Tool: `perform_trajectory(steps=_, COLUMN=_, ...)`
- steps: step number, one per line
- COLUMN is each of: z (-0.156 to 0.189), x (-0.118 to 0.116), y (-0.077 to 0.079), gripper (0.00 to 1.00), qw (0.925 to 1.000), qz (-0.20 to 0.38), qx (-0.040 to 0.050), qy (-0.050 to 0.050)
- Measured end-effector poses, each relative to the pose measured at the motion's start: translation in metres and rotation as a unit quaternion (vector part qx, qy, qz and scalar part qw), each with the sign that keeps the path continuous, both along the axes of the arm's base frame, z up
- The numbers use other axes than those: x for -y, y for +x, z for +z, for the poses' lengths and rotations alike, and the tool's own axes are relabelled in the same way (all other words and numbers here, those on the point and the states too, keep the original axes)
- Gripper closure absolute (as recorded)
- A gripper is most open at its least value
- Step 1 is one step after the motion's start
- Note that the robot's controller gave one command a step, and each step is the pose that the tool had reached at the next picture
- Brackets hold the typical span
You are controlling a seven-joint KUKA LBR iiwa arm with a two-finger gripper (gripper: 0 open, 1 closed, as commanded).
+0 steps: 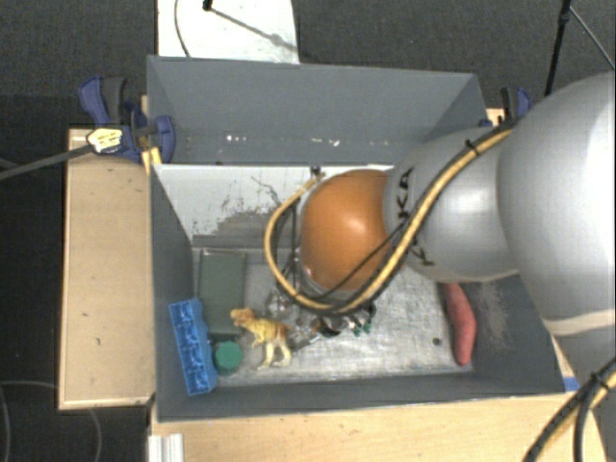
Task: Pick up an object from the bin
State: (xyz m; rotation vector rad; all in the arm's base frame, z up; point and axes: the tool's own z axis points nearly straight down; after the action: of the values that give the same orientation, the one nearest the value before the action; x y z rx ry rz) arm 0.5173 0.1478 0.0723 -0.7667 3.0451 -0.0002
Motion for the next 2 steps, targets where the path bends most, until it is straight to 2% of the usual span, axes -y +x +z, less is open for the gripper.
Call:
perform_trajectory(steps=1, z=0.000, x=0.000, y=0.000, gripper=1.00, qw=1.0000, qz=-0.001, qx=-0.0002, qy=0.000)
perform_trajectory(steps=2, z=0.095, x=0.005, y=-0.018, gripper=1.00, qw=0.9999, qz=-0.013, qx=-0.0002, qy=0.001)
